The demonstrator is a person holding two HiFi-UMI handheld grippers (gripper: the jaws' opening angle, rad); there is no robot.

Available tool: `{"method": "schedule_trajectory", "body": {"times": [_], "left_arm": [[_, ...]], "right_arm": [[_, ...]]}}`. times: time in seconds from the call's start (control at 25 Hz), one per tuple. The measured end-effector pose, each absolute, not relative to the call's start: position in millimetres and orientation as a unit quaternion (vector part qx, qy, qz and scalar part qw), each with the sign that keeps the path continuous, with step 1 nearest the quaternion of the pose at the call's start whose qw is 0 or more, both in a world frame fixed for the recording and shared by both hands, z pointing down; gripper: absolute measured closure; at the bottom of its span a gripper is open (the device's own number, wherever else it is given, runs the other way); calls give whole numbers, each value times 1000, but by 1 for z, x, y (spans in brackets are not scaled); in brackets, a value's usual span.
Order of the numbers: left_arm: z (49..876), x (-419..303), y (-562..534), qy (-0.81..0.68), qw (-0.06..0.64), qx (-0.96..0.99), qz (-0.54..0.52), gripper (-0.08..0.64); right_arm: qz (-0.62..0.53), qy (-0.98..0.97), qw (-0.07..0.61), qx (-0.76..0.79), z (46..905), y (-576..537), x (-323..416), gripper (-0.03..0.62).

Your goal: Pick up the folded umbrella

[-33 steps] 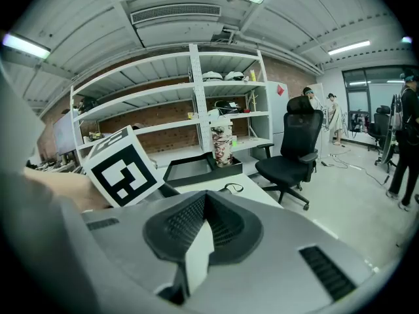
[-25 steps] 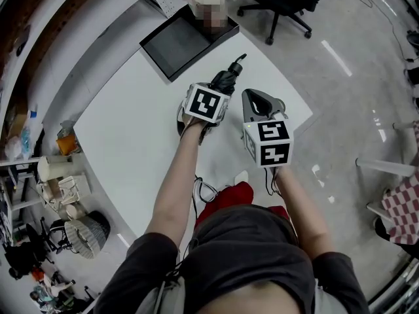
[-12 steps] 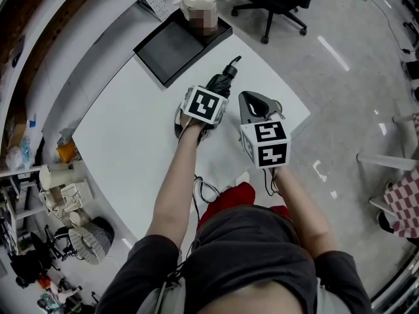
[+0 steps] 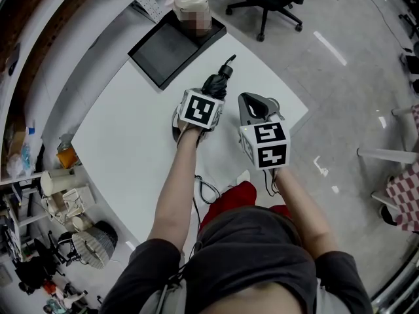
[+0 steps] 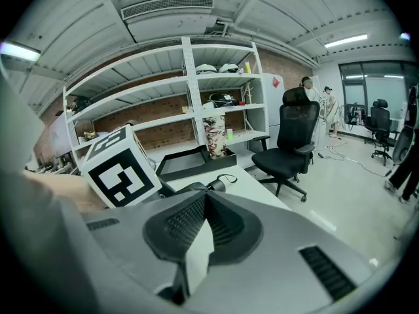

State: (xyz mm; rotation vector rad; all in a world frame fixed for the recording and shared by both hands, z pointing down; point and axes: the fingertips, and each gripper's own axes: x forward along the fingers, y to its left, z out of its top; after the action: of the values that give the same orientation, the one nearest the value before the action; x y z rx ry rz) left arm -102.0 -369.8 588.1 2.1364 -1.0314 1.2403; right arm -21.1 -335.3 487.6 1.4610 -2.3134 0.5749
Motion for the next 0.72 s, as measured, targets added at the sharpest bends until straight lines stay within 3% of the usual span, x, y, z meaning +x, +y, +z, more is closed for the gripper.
{"method": "schedule_trajectory", "body": {"times": [0.2,0.72], "left_arm": [[586,-96,-366,-381,192,783,453,330],[568,-78,-362,-396,157,795,432,342]], "right_arm": [[200,-813,171,519,485,-329,-19,574],[195,-800,166,542,477,-314,1,574]]}}
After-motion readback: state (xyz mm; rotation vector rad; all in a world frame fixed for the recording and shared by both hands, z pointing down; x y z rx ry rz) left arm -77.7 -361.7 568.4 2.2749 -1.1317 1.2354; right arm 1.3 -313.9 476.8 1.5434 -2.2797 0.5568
